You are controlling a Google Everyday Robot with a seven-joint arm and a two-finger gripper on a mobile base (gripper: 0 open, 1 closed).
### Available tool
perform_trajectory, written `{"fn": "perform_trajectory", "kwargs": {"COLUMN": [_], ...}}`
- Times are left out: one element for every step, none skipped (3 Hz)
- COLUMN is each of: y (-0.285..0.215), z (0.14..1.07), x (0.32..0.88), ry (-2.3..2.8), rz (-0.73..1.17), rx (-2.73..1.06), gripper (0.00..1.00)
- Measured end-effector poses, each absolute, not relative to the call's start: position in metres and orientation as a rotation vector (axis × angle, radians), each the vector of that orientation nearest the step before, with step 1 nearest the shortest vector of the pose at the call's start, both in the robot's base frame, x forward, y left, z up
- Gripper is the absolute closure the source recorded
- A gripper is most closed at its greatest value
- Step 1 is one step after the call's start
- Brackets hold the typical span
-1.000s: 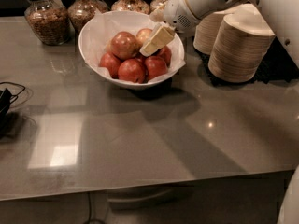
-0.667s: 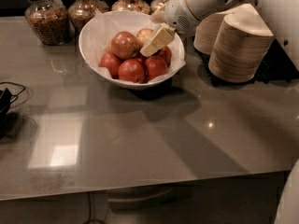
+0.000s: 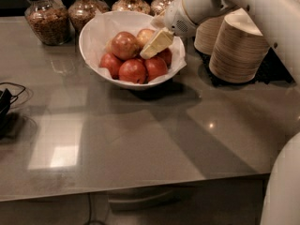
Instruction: Pick apple from white bowl
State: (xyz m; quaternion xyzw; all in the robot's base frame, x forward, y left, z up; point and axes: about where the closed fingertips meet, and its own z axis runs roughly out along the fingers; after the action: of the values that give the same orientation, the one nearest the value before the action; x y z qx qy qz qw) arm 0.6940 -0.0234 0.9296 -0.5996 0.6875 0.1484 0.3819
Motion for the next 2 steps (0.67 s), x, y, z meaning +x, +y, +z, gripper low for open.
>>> {"fn": "perform_trajectory", "kwargs": {"y": [-0.0188,-0.0187], "z": [0.9291,0.9291], "x": [0.6981,0.6982], "ry": [1.752,1.752], "rz": [0.381,0.381], "rx": [-1.536,-1.536], "gripper": [0.29,0.47]}}
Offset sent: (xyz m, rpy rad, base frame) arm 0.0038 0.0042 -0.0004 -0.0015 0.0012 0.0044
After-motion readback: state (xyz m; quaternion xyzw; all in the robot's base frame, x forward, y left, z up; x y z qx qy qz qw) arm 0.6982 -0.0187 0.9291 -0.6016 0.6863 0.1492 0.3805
